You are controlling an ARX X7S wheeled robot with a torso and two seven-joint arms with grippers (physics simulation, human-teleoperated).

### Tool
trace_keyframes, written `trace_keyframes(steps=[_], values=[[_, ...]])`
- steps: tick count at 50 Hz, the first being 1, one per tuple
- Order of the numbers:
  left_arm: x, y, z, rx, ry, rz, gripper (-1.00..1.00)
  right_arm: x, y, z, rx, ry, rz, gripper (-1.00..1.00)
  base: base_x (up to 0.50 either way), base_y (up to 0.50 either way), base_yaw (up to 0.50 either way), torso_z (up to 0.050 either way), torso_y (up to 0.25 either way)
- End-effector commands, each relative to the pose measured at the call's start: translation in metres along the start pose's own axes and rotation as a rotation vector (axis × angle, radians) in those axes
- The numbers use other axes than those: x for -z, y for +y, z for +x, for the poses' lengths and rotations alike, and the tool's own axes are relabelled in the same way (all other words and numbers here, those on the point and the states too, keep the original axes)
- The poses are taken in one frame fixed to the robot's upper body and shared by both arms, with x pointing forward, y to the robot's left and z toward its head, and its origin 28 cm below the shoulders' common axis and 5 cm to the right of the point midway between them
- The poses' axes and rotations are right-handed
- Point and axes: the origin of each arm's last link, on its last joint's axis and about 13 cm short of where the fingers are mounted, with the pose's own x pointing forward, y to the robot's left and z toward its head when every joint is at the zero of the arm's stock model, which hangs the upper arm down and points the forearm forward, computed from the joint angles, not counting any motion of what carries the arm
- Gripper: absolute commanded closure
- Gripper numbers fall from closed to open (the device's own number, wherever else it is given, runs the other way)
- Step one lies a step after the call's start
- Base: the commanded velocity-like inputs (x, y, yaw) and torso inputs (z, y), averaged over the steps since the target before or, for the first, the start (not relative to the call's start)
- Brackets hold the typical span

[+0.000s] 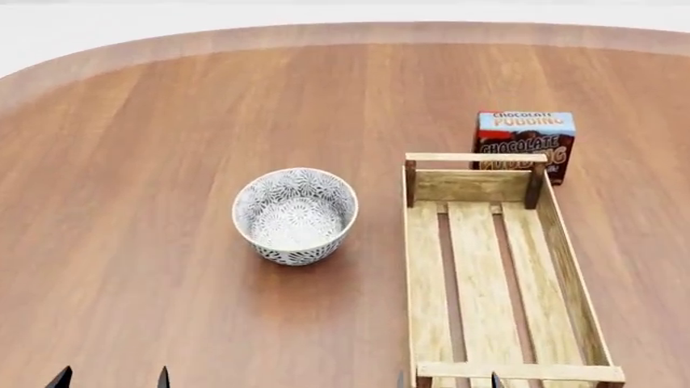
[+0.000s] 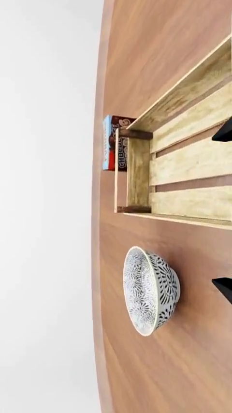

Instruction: Pick up the bowl on the left and put it in the tray.

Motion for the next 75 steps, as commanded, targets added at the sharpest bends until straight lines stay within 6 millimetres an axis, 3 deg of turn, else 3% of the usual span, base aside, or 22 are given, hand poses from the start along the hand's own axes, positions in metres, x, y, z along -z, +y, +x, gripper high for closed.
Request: trace_keyframes(steps=[1, 16, 21, 23, 27, 28, 35, 41, 52, 75], values=[[0.000, 0.000, 0.000, 0.000, 0.003, 0.000, -1.00, 0.000, 0.000, 0.000, 0.000, 0.001, 0.001, -1.00, 0.50, 0.00, 0.00, 0.000, 0.000], [0.000, 0.000, 0.001, -0.006, 0.010, -0.006, -1.00, 0.001, 0.000, 0.004, 0.017, 0.059, -0.024, -1.00, 0.45, 0.00, 0.00, 0.000, 0.000], [-0.005, 0.001, 0.002, -0.025, 0.031, -0.022, -1.00, -0.009, -0.001, 0.006, 0.046, 0.081, -0.061, -1.00, 0.00, 0.00, 0.00, 0.000, 0.000], [-0.016, 0.002, 0.004, -0.038, 0.037, -0.018, -1.00, -0.021, -0.003, 0.008, 0.101, 0.083, -0.066, -1.00, 0.00, 0.00, 0.00, 0.000, 0.000], [-0.058, 0.005, 0.005, 0.002, 0.045, -0.057, -1.00, -0.060, -0.014, 0.011, 0.123, 0.050, 0.001, -1.00, 0.00, 0.00, 0.00, 0.000, 0.000], [-0.078, 0.007, 0.004, 0.019, 0.035, -0.078, -1.00, -0.076, -0.018, 0.010, 0.117, 0.016, -0.023, -1.00, 0.00, 0.00, 0.00, 0.000, 0.015], [-0.141, 0.011, -0.006, 0.099, 0.021, -0.138, -1.00, -0.132, -0.027, 0.001, 0.066, -0.042, -0.032, -1.00, 0.00, 0.00, 0.00, 0.000, 0.000], [-0.164, 0.014, -0.016, 0.175, -0.034, -0.114, -1.00, -0.160, -0.032, -0.002, 0.063, -0.086, -0.035, -1.00, 0.00, 0.00, 0.00, 0.003, 0.000], [-0.162, 0.018, -0.007, 0.194, 0.011, -0.150, -1.00, -0.180, -0.037, -0.003, 0.081, -0.160, -0.089, -1.00, 0.00, 0.00, 0.00, 0.046, 0.000], [-0.161, 0.018, -0.008, 0.201, 0.018, -0.162, -1.00, -0.179, -0.037, -0.002, 0.080, -0.157, -0.092, -1.00, 0.00, 0.00, 0.00, 0.050, 0.000]])
